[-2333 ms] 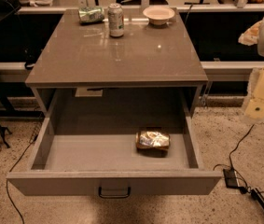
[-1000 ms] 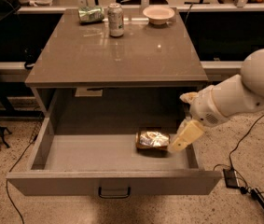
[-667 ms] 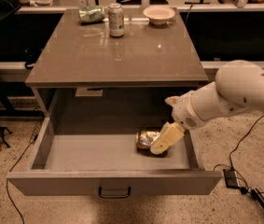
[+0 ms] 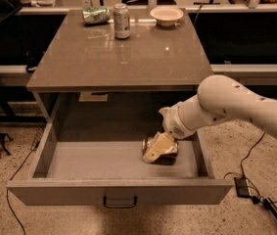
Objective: Pick orange can from top drawer and place on counter
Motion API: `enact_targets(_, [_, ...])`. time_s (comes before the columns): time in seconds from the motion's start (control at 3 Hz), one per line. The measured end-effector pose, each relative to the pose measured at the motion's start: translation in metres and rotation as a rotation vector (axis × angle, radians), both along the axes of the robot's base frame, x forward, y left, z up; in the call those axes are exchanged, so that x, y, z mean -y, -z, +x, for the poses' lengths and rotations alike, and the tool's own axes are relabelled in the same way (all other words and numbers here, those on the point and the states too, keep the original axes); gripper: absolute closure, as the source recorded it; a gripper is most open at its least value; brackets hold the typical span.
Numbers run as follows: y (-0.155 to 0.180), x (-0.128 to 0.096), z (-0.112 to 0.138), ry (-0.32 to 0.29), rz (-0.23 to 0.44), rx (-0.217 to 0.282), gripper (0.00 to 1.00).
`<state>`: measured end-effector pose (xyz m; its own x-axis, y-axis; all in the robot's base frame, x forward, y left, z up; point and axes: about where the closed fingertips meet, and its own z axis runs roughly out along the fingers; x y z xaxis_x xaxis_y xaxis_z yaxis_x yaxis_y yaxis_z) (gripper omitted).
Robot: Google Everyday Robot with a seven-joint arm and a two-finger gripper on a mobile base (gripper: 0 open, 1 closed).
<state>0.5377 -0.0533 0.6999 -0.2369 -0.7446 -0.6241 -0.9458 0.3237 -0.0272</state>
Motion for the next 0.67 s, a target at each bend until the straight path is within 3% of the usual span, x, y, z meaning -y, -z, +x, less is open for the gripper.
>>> enact_targets(0.33, [0.006,0.005,0.003,0.001,-0.015,0.013,0.0])
enact_targets(0.67, [0.026,0.027,0.017,0.027,-0.056,0.037,0.0])
